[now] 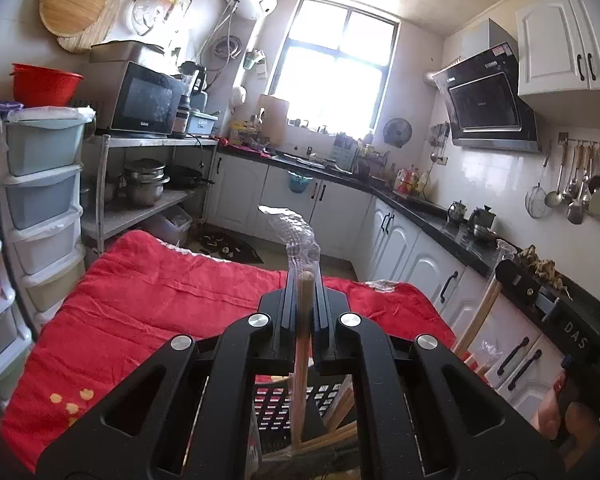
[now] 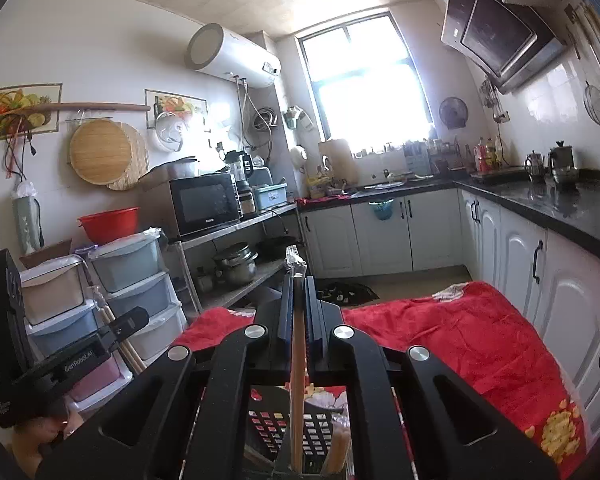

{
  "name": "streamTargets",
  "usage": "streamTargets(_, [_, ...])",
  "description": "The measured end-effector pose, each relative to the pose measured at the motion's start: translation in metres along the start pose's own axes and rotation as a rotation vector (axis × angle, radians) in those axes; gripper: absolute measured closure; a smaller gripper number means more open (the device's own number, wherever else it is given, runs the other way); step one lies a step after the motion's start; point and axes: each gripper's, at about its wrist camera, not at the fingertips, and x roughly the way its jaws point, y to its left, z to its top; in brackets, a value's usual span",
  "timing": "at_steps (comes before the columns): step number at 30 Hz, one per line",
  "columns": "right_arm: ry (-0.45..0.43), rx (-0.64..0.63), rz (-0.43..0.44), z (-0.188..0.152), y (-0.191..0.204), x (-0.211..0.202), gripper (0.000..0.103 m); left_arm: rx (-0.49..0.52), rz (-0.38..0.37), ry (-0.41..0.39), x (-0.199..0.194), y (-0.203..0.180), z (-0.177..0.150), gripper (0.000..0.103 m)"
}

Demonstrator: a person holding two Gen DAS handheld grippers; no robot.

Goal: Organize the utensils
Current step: 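Lift the held chopsticks with both grippers and carry them above the green basket, then open both grippers to drop the chopsticks into the basket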

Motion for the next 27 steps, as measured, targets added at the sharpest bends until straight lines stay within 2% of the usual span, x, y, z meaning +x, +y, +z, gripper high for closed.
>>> streamTargets(15, [0.058, 0.023, -0.033, -0.016, -0.004, 0.0, 0.096, 0.007, -0.011, 0.065, 0.006, 0.004, -0.016, 0.1])
streamTargets(16, [0.063, 0.023, -0.033, -0.017, -0.004, 0.0, 0.09, 0.008, -0.01, 0.068, 0.006, 0.005, -0.016, 0.099])
streamTargets(17, [0.064, 0.025, -0.033, -0.017, -0.004, -0.001, 0.081, 0.01, -0.01, 0.071, 0.006, 0.005, -0.017, 0.097])
streamTargets(18, [0.065, 0.029, -0.036, -0.018, -0.004, -0.002, 0.077, 0.011, -0.011, 0.074, 0.005, 0.005, -0.017, 0.096])
streamTargets(21, [0.065, 0.035, -0.04, -0.018, -0.006, -0.005, 0.074, 0.013, -0.012, 0.078, 0.003, 0.005, -0.016, 0.089])
streamTargets(22, [0.069, 0.036, -0.042, -0.018, -0.007, -0.006, 0.07, 0.012, -0.011, 0.08, 0.002, 0.006, -0.016, 0.086])
streamTargets(23, [0.071, 0.037, -0.044, -0.018, -0.007, -0.008, 0.065, 0.011, -0.01, 0.082, 0.002, 0.005, -0.016, 0.081])
streamTargets(27, [0.074, 0.033, -0.044, -0.016, -0.007, -0.012, 0.057, 0.0, -0.01, 0.083, -0.003, 0.007, -0.014, 0.066])
